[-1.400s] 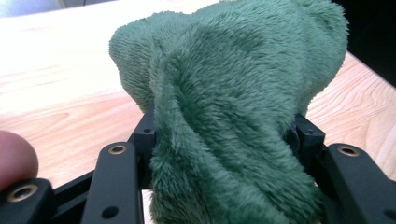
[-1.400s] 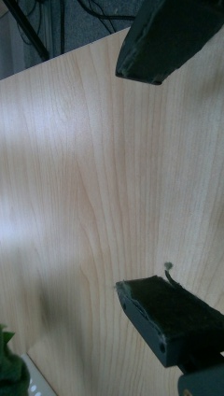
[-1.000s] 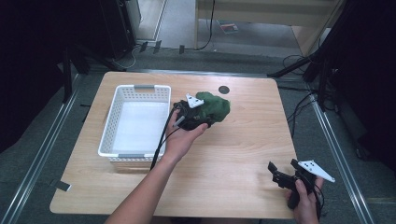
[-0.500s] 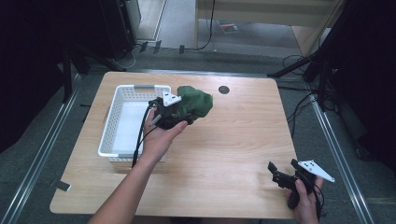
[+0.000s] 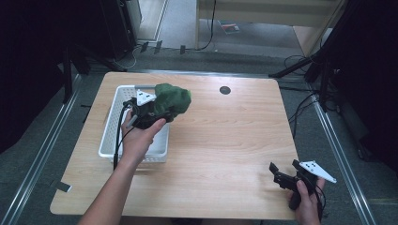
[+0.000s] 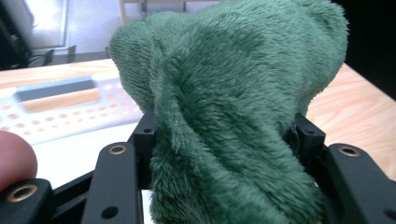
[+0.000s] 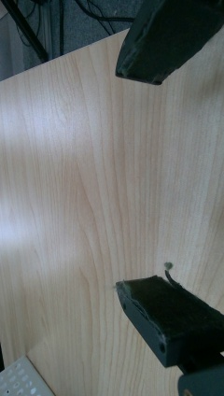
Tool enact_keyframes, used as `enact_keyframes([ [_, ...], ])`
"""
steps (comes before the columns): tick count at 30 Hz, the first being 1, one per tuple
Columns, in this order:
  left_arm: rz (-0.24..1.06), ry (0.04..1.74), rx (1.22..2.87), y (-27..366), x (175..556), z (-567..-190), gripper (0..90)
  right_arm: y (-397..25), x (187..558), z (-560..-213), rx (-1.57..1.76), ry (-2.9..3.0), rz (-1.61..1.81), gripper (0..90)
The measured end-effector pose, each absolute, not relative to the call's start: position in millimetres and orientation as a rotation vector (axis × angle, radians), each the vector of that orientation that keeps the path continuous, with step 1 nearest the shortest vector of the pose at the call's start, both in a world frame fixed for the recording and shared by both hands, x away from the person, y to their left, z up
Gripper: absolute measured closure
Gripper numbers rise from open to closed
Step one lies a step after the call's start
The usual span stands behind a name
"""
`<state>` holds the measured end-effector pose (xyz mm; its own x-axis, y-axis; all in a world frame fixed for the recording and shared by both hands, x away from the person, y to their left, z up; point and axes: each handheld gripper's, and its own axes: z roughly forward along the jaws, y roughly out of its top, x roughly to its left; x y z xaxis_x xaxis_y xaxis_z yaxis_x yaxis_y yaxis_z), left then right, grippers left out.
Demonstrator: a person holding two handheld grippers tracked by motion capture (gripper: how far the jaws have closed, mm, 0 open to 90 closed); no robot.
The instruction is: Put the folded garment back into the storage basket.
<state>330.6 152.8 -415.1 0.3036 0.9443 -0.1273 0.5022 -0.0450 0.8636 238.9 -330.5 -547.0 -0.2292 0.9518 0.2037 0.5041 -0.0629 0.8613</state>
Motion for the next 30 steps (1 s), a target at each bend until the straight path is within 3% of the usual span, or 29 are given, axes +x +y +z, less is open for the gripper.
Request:
enact_keyframes([
  [12, 0.702, 1.427, 1.674, 196, 338, -441, 45.0, -330, 239, -547, 1.556, 1.742, 1.236, 1.2],
  [30, 0.653, 1.564, 1.722, 224, 359, -485, 43.4, -330, 239, -547, 1.557, 1.742, 1.237, 1.2],
])
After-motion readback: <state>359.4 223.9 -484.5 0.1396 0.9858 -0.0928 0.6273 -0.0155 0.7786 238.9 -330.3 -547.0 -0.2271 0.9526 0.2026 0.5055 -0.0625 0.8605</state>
